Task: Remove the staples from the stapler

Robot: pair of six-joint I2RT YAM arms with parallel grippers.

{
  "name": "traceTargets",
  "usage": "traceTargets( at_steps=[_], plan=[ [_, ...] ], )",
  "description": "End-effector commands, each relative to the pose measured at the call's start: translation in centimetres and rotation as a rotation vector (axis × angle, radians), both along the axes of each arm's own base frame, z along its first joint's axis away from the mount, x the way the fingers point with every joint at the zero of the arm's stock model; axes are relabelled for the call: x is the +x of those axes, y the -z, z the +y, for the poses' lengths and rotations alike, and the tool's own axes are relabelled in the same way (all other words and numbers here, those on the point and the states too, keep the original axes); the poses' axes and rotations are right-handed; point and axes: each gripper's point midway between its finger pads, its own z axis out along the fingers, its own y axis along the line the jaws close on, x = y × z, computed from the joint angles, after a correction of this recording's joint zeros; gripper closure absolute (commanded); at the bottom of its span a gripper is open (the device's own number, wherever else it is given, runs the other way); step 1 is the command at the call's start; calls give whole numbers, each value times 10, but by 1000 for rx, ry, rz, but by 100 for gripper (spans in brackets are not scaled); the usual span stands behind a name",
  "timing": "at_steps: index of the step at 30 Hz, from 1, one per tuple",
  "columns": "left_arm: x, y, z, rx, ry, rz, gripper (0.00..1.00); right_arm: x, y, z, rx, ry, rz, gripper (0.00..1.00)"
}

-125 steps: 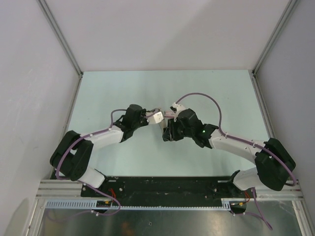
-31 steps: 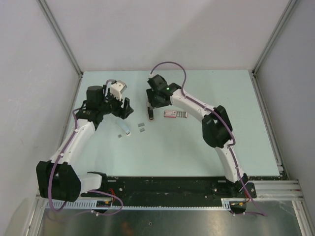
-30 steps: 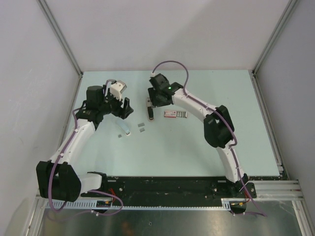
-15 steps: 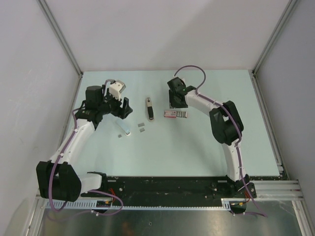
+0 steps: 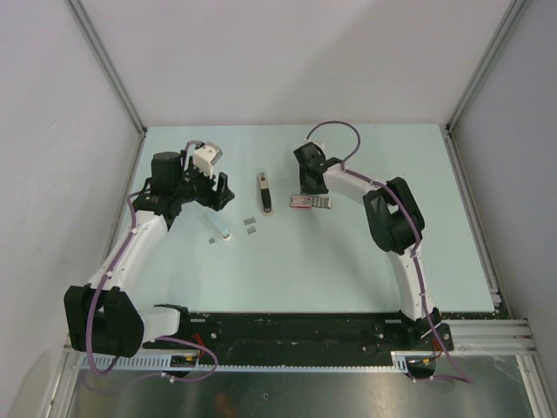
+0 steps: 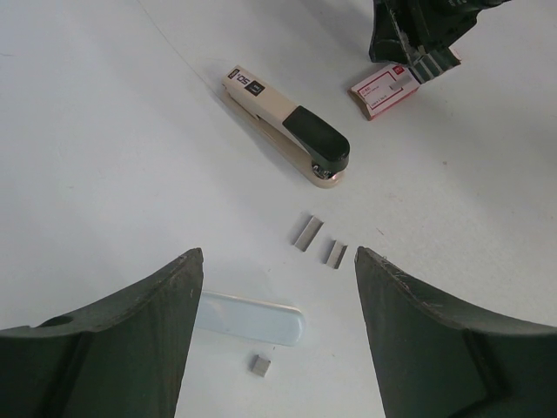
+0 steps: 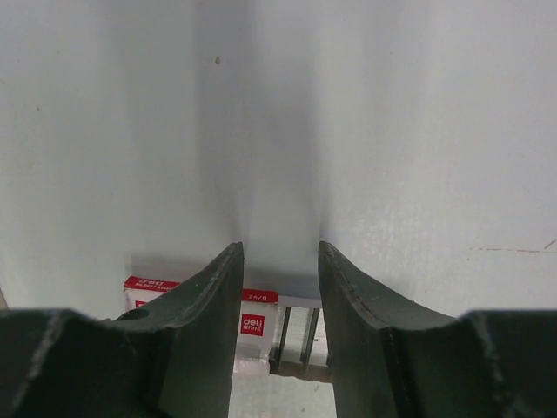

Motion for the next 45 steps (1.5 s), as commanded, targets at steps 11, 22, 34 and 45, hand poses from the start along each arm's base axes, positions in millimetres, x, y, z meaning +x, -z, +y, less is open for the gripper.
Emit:
traceTargets(
  at_steps=[11,22,34,45],
  plan=[
    [-8,-5,4,5,-2,-28,24,-70,21,6,-9,20,56,60],
    [-15,-12,2,0,15,-38,24,-140,17,8,-44,45,78,60],
    [-15,-17,1,-8,21,-40,24,-78,-49,13,80,-4,-77,49],
    [-12,-15,1,-1,19,-31,24,-19,-51,-11,-15,21,-112,46]
  ],
)
